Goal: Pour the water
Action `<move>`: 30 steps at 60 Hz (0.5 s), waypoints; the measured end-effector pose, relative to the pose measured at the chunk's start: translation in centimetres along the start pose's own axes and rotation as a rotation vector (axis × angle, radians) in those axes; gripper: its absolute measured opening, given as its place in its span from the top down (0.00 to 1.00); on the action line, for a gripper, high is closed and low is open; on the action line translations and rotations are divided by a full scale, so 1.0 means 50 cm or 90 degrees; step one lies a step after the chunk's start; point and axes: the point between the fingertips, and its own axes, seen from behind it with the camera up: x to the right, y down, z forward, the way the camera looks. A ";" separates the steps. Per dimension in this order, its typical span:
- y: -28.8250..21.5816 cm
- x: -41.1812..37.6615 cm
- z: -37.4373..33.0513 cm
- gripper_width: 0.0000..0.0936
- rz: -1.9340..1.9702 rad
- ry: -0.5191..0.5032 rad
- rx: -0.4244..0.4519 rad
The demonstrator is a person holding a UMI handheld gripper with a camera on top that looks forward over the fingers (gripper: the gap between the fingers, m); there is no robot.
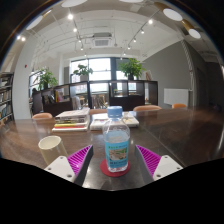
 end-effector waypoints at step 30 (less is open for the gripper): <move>0.100 -0.157 -0.348 0.07 -0.013 -0.026 -0.093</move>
